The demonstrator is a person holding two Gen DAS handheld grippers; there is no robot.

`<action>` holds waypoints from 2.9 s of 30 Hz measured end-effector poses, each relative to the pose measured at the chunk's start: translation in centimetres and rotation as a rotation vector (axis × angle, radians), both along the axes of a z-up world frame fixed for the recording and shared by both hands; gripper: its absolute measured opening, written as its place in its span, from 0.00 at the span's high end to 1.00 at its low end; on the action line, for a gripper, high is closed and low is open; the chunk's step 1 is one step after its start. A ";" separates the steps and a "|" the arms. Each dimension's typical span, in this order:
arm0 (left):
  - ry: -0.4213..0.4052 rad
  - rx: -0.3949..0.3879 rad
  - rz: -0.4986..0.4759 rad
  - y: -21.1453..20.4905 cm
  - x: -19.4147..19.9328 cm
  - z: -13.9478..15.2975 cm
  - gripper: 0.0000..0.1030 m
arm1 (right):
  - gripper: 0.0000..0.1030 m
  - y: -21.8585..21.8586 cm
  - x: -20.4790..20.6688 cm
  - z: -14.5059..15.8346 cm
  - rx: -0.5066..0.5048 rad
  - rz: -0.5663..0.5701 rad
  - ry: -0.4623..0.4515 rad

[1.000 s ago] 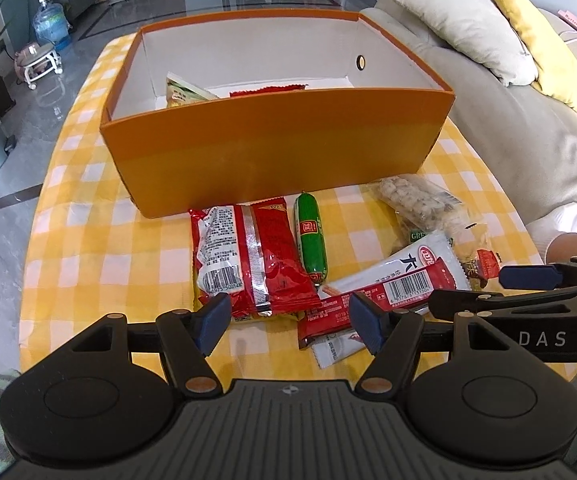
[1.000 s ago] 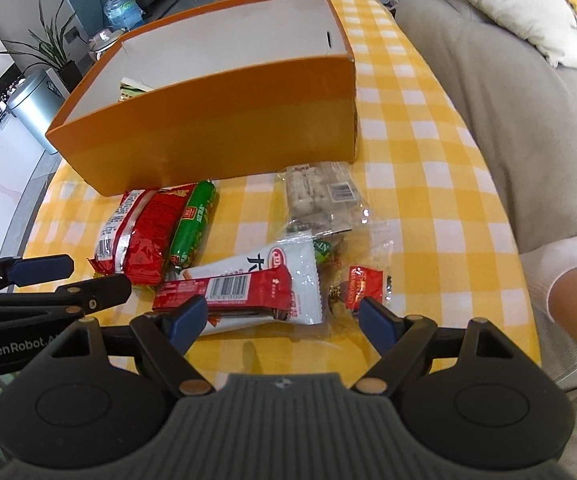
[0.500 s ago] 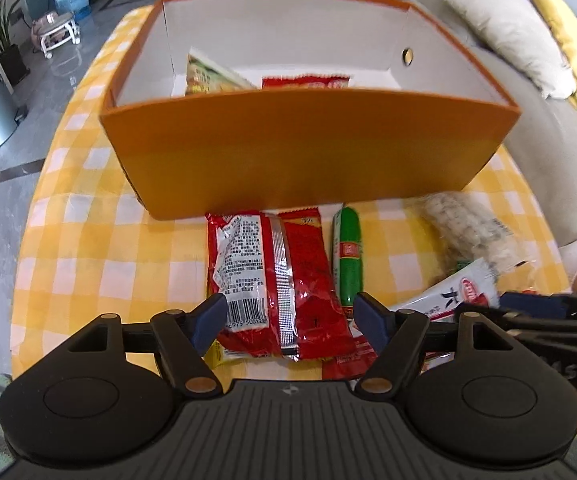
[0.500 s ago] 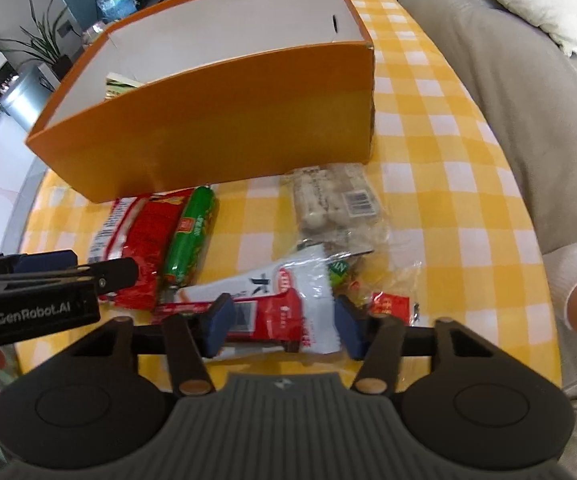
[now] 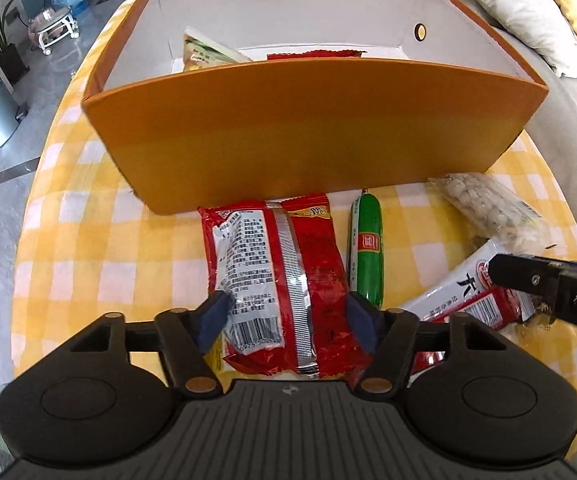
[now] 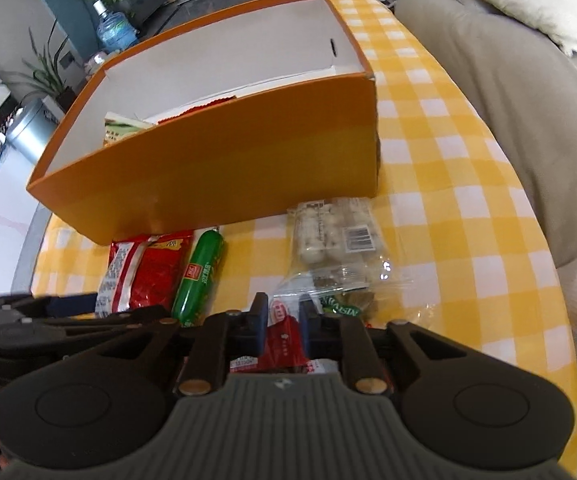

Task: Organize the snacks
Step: 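Grasp the red packet with the left tool while the right tool grasps the red bar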

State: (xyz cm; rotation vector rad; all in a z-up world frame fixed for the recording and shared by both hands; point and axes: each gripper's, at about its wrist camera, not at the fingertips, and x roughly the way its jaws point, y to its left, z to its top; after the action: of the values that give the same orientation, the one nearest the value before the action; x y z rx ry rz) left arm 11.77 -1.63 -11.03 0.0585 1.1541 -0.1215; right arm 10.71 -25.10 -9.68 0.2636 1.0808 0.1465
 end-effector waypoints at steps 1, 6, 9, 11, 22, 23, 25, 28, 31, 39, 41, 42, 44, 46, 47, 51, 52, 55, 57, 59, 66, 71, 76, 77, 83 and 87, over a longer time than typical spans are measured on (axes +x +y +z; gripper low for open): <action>0.001 -0.003 0.000 0.1 -0.2 0.1 0.34 | 0.79 -0.3 0.0 0.0 0.015 -0.013 0.001; 0.026 -0.017 -0.004 0.4 -1.1 0.7 0.37 | 0.69 -1.4 -0.8 0.6 0.043 -0.084 0.007; 0.045 -0.029 -0.013 0.5 -1.9 1.1 0.37 | 0.68 -1.5 -2.0 1.1 0.080 -0.102 0.025; 0.053 -0.030 -0.015 0.4 -2.5 1.4 0.37 | 0.68 -1.3 -2.5 0.9 0.120 -0.097 0.052; 0.048 -0.015 -0.009 0.6 -2.9 1.0 0.37 | 0.66 1.5 -1.0 -1.9 0.172 -0.092 0.155; 0.051 -0.014 -0.010 0.7 -2.8 0.9 0.37 | 0.65 1.6 -0.7 -1.9 0.179 -0.104 0.148; 0.056 -0.014 -0.012 0.6 -2.8 0.8 0.37 | 0.60 1.6 -0.2 -1.9 0.178 -0.127 0.132; 0.059 -0.017 -0.014 0.7 -2.7 0.7 0.37 | 0.60 2.1 0.3 -2.1 0.166 -0.148 0.128; 0.060 -0.016 -0.017 0.7 -2.6 0.6 0.37 | 0.60 3.3 0.8 -1.9 0.110 -0.136 0.102; 0.074 0.004 -0.009 0.7 -2.3 0.1 0.34 | 0.61 7.4 1.1 -2.2 -0.119 0.004 0.027; 0.076 0.012 -0.009 0.6 -2.2 0.1 0.31 | 0.61 8.1 1.0 -2.5 -0.161 0.045 0.010; 0.078 0.018 -0.013 0.5 -2.2 0.0 0.30 | 0.61 8.3 1.0 -2.6 -0.176 0.058 0.002; 0.078 0.027 -0.013 0.5 -2.2 -0.1 0.28 | 0.61 8.4 1.0 -2.7 -0.185 0.072 -0.008; 0.079 0.030 -0.012 0.5 -2.2 -0.1 0.27 | 0.60 8.3 1.1 -2.7 -0.187 0.079 -0.008; 0.080 0.031 -0.011 0.5 -2.1 -0.1 0.27 | 0.60 8.3 1.1 -2.7 -0.187 0.081 -0.005; 0.083 0.032 -0.013 0.5 -2.0 -0.2 0.24 | 0.76 7.9 1.0 -2.6 -0.132 0.092 0.013; 0.083 0.034 -0.015 0.5 -2.0 -0.2 0.23 | 0.77 7.8 1.0 -2.6 -0.129 0.096 0.013; 0.081 0.033 -0.012 0.6 -1.9 -0.2 0.21 | 0.79 7.2 0.8 -2.4 -0.107 0.089 0.025; 0.079 0.032 -0.007 0.6 -1.8 -0.2 0.19 | 0.89 6.8 0.8 -2.0 -0.097 0.083 0.022; 0.078 0.029 -0.003 0.6 -1.6 -0.3 0.18 | 0.91 6.3 0.7 -1.5 -0.097 0.084 0.020; 0.066 0.037 -0.015 0.3 -1.2 -0.6 0.16 | 1.00 4.3 0.3 -1.3 -0.098 0.078 0.021; 0.065 0.043 -0.033 0.2 -1.0 -0.5 0.28 | 0.93 3.3 0.1 -1.4 -0.030 0.045 0.031; 0.057 0.083 -0.026 0.5 -1.1 -0.2 0.31 | 0.74 3.1 0.5 -2.0 0.054 0.006 0.064; 0.057 0.083 -0.019 0.7 -1.0 -0.1 0.31 | 0.74 3.1 0.5 -2.1 0.059 0.003 0.062; 0.069 0.038 0.012 1.7 -0.8 -0.3 0.30 | 0.74 4.3 0.2 -2.5 0.041 0.031 0.026; 0.065 0.040 0.001 1.8 -0.8 -0.2 0.28 | 0.67 5.0 0.4 -2.7 0.030 0.049 0.008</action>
State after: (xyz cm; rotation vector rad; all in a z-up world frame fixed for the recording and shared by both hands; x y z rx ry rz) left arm 10.97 0.19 -11.24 0.0897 1.2212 -0.1003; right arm 11.11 -20.10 -12.33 0.2651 1.0941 0.2065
